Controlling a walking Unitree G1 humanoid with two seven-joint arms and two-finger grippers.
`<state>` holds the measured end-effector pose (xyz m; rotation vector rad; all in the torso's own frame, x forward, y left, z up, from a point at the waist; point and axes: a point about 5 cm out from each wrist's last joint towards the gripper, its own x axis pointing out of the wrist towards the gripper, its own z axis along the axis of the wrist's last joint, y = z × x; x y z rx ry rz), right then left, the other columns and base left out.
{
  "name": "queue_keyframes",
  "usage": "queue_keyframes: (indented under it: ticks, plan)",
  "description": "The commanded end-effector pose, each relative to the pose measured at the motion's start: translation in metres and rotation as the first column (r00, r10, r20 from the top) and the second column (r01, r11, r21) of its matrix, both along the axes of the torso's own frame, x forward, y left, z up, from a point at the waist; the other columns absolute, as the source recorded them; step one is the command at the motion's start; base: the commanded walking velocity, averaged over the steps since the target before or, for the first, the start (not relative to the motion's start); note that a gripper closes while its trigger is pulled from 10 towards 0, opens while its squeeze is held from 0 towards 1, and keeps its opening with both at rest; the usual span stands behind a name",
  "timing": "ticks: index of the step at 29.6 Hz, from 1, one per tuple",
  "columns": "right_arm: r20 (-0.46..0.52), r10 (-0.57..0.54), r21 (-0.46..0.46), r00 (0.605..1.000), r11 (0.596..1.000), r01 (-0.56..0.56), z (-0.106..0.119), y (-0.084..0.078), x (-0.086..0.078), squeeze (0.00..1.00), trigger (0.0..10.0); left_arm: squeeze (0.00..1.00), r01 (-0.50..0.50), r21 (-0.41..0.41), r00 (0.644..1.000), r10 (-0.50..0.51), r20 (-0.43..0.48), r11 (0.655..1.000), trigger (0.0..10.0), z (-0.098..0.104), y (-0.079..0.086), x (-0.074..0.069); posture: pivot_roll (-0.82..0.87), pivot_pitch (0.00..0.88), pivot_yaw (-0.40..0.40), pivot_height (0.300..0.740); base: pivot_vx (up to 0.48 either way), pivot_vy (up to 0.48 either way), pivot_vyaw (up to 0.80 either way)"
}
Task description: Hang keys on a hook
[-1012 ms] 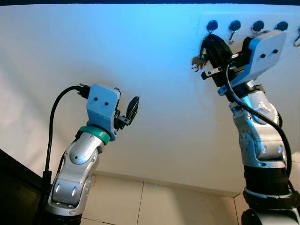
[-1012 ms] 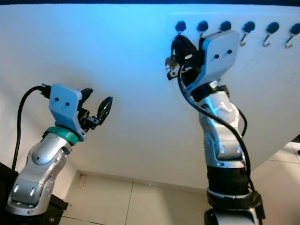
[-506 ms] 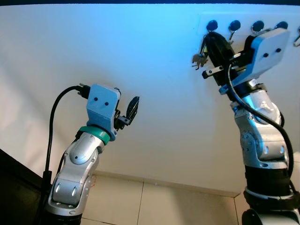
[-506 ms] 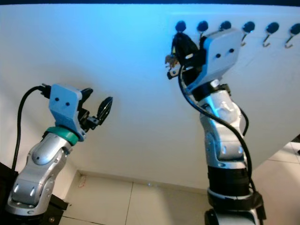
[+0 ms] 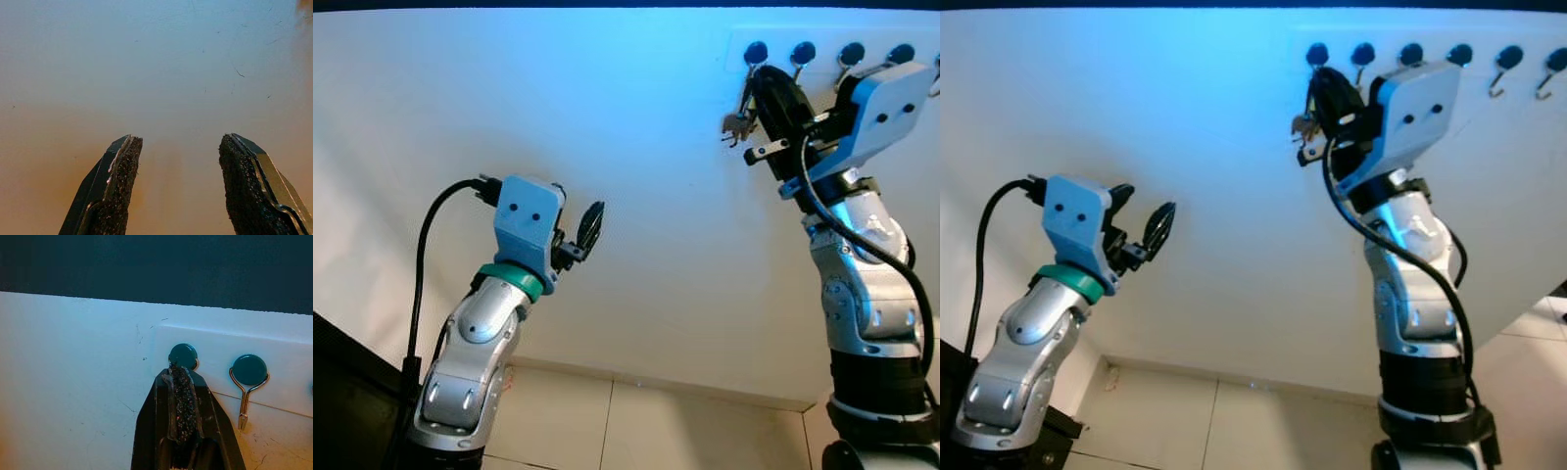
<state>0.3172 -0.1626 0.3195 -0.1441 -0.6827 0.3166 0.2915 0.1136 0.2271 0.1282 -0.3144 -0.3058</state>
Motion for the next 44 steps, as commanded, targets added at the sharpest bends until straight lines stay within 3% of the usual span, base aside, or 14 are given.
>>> queue_keyframes:
  ticks: [1, 23, 31, 32, 34, 37, 43, 44]
  plan:
    - [-0.011, -0.001, 0.014, 1.000, 1.000, 0.001, -0.002, -0.001, 0.000, 0.00, 10.0, 0.00, 0.000, 0.005, 1.000, 0.000, -0.009, 1.000, 10.0, -0.001, 0.001, -0.001, -0.11, 0.061, 0.149, 0.740, 0.000, 0.000, 0.00]
    - [-0.093, 0.040, 0.047, 0.995, 0.998, -0.035, -0.006, 0.001, 0.017, 0.00, 10.0, 0.00, -0.007, 0.005, 1.000, 0.007, -0.002, 1.000, 10.0, 0.000, 0.002, -0.001, -0.10, 0.051, 0.139, 0.740, 0.000, 0.000, 0.00]
    - [-0.139, 0.101, 0.212, 0.985, 0.975, -0.070, -0.007, -0.005, 0.019, 0.00, 10.0, 0.00, -0.009, 0.009, 1.000, 0.009, -0.003, 1.000, 10.0, 0.000, 0.003, -0.002, -0.10, 0.050, 0.139, 0.740, 0.000, 0.000, 0.00]
    - [-0.139, 0.138, 0.287, 0.981, 0.953, -0.094, -0.008, -0.008, 0.018, 0.00, 10.0, 0.00, -0.009, 0.010, 1.000, 0.009, -0.004, 1.000, 10.0, -0.001, 0.003, -0.002, -0.10, 0.050, 0.140, 0.740, 0.000, 0.000, 0.00]
    - [-0.148, 0.168, 0.350, 0.975, 0.931, -0.107, -0.011, -0.011, 0.016, 0.00, 10.0, 0.00, -0.007, 0.011, 1.000, 0.007, -0.005, 1.000, 10.0, -0.001, 0.003, -0.002, -0.10, 0.051, 0.142, 0.740, 0.000, 0.000, 0.00]
    - [-0.176, 0.182, 0.369, 0.967, 0.923, -0.107, -0.018, -0.013, 0.016, 0.00, 10.0, 0.00, -0.005, 0.012, 1.000, 0.005, -0.005, 1.000, 10.0, -0.001, 0.003, -0.002, -0.10, 0.051, 0.142, 0.740, 0.000, 0.000, 0.00]
    - [-0.217, 0.182, 0.328, 0.959, 0.939, -0.104, -0.029, -0.010, 0.015, 0.00, 10.0, 0.00, -0.003, 0.013, 1.000, 0.003, -0.006, 1.000, 10.0, -0.001, 0.003, -0.002, -0.10, 0.052, 0.146, 0.740, 0.000, 0.000, 0.00]
    - [-0.250, 0.171, 0.278, 0.953, 0.956, -0.098, -0.037, -0.006, 0.015, 0.00, 10.0, 0.00, -0.001, 0.013, 1.000, 0.001, -0.007, 1.000, 10.0, -0.001, 0.003, -0.002, -0.10, 0.055, 0.148, 0.740, 0.000, 0.000, 0.00]
